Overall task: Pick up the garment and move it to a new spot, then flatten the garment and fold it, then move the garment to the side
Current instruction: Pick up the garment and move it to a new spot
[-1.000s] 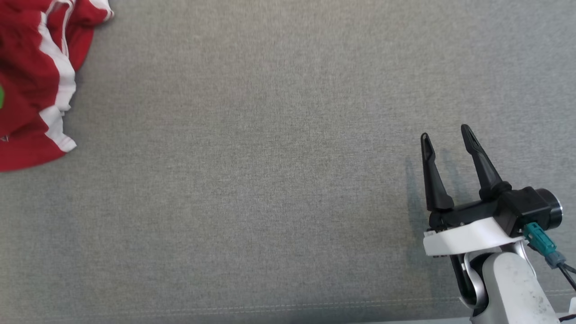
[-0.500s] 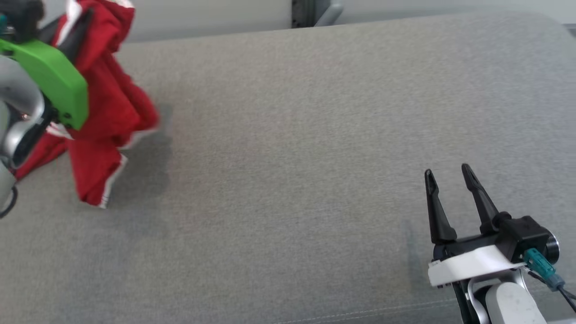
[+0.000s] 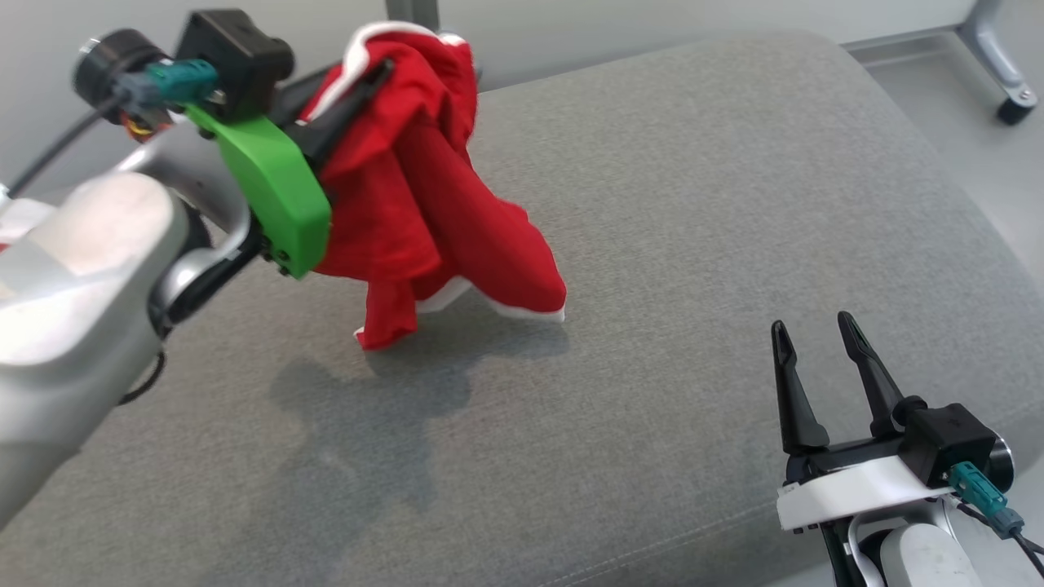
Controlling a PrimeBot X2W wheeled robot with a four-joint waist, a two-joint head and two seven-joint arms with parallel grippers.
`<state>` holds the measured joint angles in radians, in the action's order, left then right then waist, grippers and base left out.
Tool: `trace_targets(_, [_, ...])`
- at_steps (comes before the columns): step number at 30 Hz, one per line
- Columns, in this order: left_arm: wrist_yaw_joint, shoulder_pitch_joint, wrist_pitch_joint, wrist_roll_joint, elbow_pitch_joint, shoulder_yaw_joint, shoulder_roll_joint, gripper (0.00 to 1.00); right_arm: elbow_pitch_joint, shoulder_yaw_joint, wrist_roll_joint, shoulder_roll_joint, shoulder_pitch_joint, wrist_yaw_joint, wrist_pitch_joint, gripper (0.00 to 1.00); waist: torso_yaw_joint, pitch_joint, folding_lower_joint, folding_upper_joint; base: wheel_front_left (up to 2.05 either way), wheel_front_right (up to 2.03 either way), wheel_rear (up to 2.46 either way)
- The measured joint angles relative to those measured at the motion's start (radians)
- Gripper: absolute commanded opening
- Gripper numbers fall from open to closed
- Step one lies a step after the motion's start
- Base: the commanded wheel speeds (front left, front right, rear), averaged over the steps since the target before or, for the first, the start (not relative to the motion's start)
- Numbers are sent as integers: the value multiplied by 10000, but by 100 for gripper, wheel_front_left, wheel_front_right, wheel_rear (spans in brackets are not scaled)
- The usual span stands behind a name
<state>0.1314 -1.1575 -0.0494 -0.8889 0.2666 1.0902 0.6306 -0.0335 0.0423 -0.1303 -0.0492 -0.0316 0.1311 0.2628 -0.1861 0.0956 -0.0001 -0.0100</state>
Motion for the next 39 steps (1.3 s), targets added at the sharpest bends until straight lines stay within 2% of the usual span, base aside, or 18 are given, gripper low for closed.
trace_targets(5, [0,93,819,21,531,844,-648,0,33,33,-107,-2,-15,0,0,100,-467,172,0,0,0,0,0])
trace_targets(11, [0,1134,1900,282,2387,1494,-1919,0,63,115,-268,0,-162,-2,0,100,-688,609,0,0,0,0,0])
trace_targets(18, [-278,2094,2849,652,4918,1615,-3331,0,63,240,-274,0,-221,0,0,100,-793,951,0,0,0,0,0])
trace_targets(23, [-362,2546,3060,623,6048,1419,-4130,0,61,203,-255,0,-256,0,0,100,-664,1041,0,0,0,0,0])
trace_targets(24, [-364,2562,3072,631,6188,1365,-4249,24,61,178,-236,0,-259,0,0,100,-622,1040,0,0,0,0,0])
trace_targets(25, [-384,2576,3076,640,6291,1287,-4351,56,61,153,-209,-2,-263,-2,0,100,-575,1032,0,0,0,0,0])
trace_targets(26, [-391,2605,3106,646,6374,1183,-4449,100,61,138,-190,0,-267,0,2,100,-525,1019,0,0,0,0,0])
trace_targets(31, [-435,2708,3118,1089,6065,514,-4683,100,35,107,-173,0,-281,-2,0,100,-230,884,0,0,0,0,0])
trace_targets(39, [-596,3697,3120,1964,4934,-796,-4648,100,-65,15,-153,2,-125,0,0,100,311,441,1,0,0,0,0])
